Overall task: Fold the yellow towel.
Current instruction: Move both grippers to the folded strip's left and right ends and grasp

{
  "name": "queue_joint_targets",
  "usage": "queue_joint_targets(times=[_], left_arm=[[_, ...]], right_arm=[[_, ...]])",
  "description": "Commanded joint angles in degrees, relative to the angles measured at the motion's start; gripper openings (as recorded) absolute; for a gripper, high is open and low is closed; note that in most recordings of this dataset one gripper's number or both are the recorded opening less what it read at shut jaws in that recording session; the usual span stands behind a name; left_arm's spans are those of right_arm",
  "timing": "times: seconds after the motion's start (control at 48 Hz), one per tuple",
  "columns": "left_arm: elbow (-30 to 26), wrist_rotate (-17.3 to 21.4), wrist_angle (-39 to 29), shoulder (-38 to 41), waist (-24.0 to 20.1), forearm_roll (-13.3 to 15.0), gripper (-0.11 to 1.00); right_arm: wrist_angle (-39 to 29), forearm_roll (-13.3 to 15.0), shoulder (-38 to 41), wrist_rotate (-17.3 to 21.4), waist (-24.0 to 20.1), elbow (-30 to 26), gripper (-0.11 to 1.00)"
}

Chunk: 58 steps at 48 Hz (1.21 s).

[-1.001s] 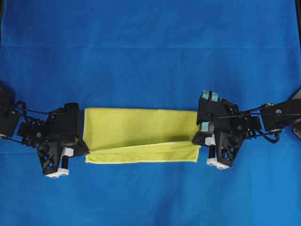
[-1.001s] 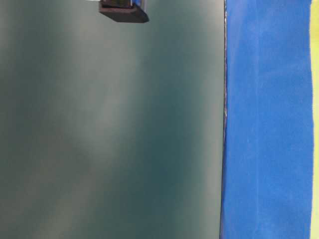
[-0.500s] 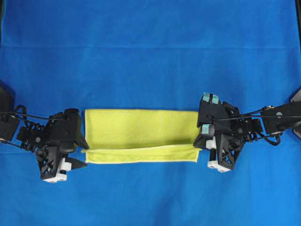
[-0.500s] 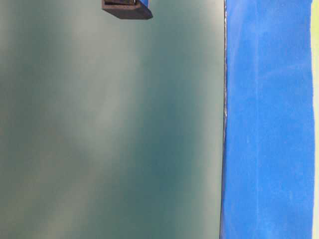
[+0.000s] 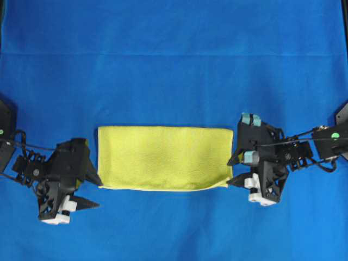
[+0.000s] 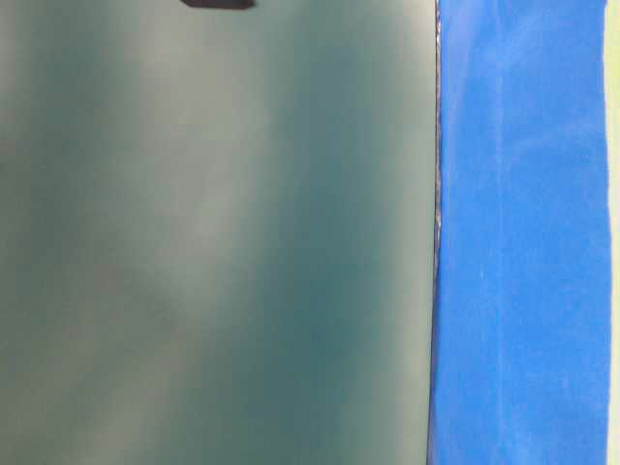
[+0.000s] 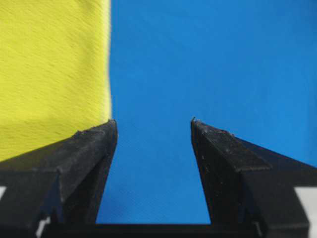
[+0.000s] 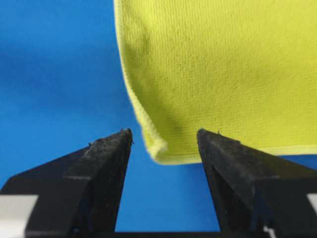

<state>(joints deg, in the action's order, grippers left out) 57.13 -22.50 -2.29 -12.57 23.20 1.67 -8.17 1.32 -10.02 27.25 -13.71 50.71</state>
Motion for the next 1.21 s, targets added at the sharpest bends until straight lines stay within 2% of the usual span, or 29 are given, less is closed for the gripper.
queue_joint_targets(times=[0.0, 0.146, 0.292, 0.605, 0.917, 1.188], left_arm=[[-0.3, 0.5, -1.1, -2.6, -2.3, 0.0, 0.57], [1.0, 2.6, -1.8, -4.1, -9.6, -0.1, 0.57], [1.2, 6.3, -1.8, -4.0, -15.4, -0.1, 0.57], [1.5, 11.8, -0.4, 1.4, -22.4, -0.1, 0.57], [1.7, 12.5, 4.9, 10.3, -24.3, -0.1, 0.57], [1.8, 12.6, 4.7, 11.2, -24.4, -0.1, 0.57]], right_arm=[[-0.8, 1.1, -2.5, -0.1, 2.5, -0.1, 0.6], [-2.2, 2.5, -2.9, -0.1, 9.1, 0.5, 0.6], [-3.0, 4.7, -1.9, -0.1, 13.3, 0.5, 0.6], [-2.5, 6.6, 3.9, -0.1, 15.1, -1.1, 0.6], [-2.3, 6.6, 9.0, 0.2, 16.8, -1.3, 0.6], [-1.1, 6.6, 9.0, 0.3, 16.8, -1.3, 0.6]])
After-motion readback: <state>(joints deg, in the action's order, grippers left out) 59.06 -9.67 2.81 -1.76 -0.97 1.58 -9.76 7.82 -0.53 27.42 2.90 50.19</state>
